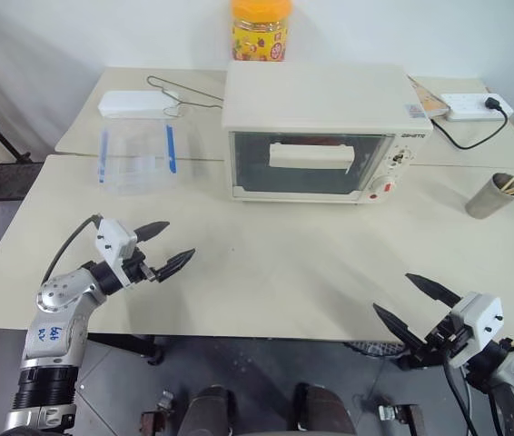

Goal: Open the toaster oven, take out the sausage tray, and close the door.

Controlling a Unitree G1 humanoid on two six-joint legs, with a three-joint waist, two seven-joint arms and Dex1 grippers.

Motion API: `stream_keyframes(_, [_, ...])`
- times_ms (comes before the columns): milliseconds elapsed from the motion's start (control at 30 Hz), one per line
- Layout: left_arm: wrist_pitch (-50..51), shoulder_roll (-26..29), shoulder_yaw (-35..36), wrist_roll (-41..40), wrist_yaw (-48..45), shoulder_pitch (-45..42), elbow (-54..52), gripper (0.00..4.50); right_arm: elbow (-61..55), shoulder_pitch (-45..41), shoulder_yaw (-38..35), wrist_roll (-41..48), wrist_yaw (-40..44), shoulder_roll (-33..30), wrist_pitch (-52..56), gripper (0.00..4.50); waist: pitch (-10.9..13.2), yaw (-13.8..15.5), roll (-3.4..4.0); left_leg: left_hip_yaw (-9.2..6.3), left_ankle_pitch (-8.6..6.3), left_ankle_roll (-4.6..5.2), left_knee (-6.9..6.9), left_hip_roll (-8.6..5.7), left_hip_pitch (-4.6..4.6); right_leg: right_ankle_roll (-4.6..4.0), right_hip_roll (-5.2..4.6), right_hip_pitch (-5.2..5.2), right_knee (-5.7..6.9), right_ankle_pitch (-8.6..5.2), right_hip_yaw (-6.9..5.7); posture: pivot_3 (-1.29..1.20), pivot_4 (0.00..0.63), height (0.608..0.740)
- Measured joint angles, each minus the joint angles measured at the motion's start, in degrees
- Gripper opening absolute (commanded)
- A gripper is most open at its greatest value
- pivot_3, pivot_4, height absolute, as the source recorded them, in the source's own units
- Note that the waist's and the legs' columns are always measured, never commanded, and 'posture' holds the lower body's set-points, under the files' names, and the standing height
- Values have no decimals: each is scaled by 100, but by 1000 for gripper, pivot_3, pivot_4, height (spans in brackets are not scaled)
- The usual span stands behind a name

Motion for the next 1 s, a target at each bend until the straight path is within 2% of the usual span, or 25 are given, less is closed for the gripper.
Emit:
stream_keyframes(100, [-36,14,-5,25,-1,-62,-1,4453,0,-17,0,115,2,11,25,4500,0,-3,0,0,0,0,0,0,0,0,0,0,0,0,1,0,150,740])
stream_keyframes(167, [220,29,69,-247,-128,-49,-22,4453,-9,-232,20,364,-25,18,280,4500,0,-8,0,-1,0,0,3,1,0,0,0,0,3,0,1,0,150,740])
stream_keyframes(267, [1334,402,309,-1451,-893,11,-260,4453,-105,-1317,124,1010,-245,-17,1096,4500,2,-157,-1,-2,1,-2,10,22,4,-5,6,-2,14,0,5,0,150,740])
stream_keyframes(333, [1506,538,457,-1655,-968,-6,-466,4453,-96,-1889,155,1209,-345,-40,1432,4500,1,-151,3,-8,1,-2,6,23,4,-10,7,-2,13,-2,-1,0,150,740])
stream_keyframes(433, [1474,538,585,-1672,-933,-61,-551,4453,369,-2887,385,1290,-438,-28,1866,4500,1,-136,3,-9,1,-2,7,7,-4,-10,7,-2,8,-2,-5,0,150,740])
stream_keyframes(600, [1441,427,643,-1732,-886,-73,-725,4453,1117,-4062,916,1177,-416,181,2278,4500,1,-144,3,-11,0,-1,6,5,-10,-10,6,-3,6,-2,-9,0,150,740])
stream_keyframes(733, [1476,387,648,-1805,-827,-12,-925,4453,1543,-4610,997,1010,-387,253,2298,4500,1,-143,3,-12,1,-1,6,4,-12,-10,6,-3,5,-2,-12,0,150,740])
stream_keyframes(1000, [1587,216,656,-1851,-655,297,-1159,4453,1909,-5167,1137,882,-65,614,2135,4500,2,-164,4,-9,1,-2,6,7,-11,-10,7,-6,6,-2,-9,0,150,740])
